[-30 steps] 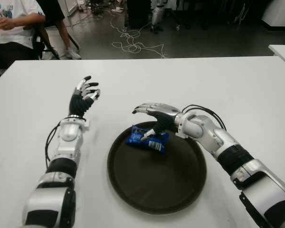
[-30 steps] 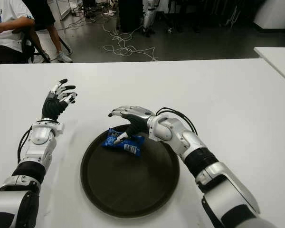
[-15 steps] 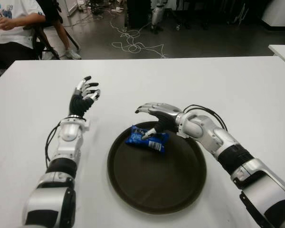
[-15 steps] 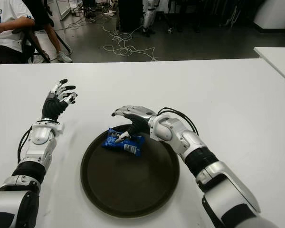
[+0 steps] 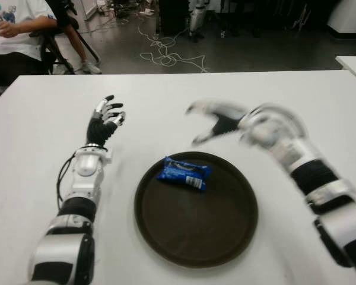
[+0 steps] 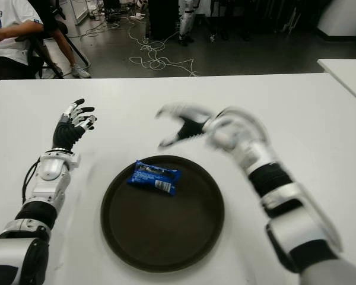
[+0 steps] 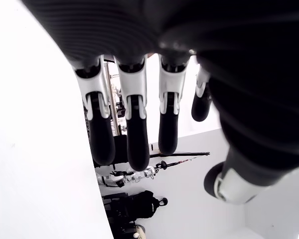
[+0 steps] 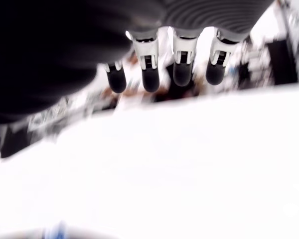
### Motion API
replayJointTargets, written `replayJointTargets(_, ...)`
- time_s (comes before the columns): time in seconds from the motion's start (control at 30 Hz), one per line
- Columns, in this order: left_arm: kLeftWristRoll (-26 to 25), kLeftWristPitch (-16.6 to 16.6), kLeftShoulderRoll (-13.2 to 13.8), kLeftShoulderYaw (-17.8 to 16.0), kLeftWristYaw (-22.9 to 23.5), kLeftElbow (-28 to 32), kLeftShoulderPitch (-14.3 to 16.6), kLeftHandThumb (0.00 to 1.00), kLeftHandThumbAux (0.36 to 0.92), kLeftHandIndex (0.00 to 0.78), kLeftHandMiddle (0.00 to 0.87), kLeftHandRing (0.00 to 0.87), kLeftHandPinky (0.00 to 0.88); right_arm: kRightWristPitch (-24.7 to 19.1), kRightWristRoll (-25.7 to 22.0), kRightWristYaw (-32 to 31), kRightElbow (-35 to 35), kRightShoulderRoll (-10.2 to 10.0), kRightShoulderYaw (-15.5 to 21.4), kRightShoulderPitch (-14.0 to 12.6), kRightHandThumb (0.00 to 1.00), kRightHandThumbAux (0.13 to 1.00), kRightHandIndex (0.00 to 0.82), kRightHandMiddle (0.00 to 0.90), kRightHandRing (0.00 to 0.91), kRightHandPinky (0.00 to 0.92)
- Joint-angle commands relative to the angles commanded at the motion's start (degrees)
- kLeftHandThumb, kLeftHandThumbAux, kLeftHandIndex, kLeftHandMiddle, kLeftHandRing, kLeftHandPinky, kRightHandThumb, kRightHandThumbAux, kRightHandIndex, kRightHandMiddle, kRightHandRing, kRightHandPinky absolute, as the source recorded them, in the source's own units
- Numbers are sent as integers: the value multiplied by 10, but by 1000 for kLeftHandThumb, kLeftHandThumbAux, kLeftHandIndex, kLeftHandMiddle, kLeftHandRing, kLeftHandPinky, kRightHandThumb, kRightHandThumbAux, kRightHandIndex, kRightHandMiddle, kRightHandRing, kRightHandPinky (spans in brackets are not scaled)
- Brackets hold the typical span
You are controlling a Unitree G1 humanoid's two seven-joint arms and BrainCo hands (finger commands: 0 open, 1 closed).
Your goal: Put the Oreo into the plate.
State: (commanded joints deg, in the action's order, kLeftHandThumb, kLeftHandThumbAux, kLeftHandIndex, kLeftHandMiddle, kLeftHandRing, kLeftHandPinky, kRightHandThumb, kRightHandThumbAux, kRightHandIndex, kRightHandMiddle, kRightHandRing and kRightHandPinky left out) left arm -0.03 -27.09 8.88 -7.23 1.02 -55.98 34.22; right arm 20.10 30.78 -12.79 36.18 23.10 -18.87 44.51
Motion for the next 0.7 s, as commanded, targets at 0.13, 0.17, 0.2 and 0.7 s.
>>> replayJointTargets(0.13,-2,2,1,-1,2,-2,1,452,660,141,276,334,408,-11,-12,25,23,5,21,6,0,435,0,0,0,0)
replayJointTargets(0.17,-3,2,1,-1,3,-3,2,451,659,141,277,335,410,-12,-15,40,44,4,28,15,0,440,0,0,0,0)
replayJointTargets(0.2,-3,2,1,-2,3,-4,3,449,658,141,276,336,409,-13,-16,51,60,3,32,21,0,442,0,0,0,0)
replayJointTargets(0.7,0,3,6,0,9,-8,5,422,647,141,266,321,396,-73,-267,148,395,-126,279,53,28,746,214,277,313,368)
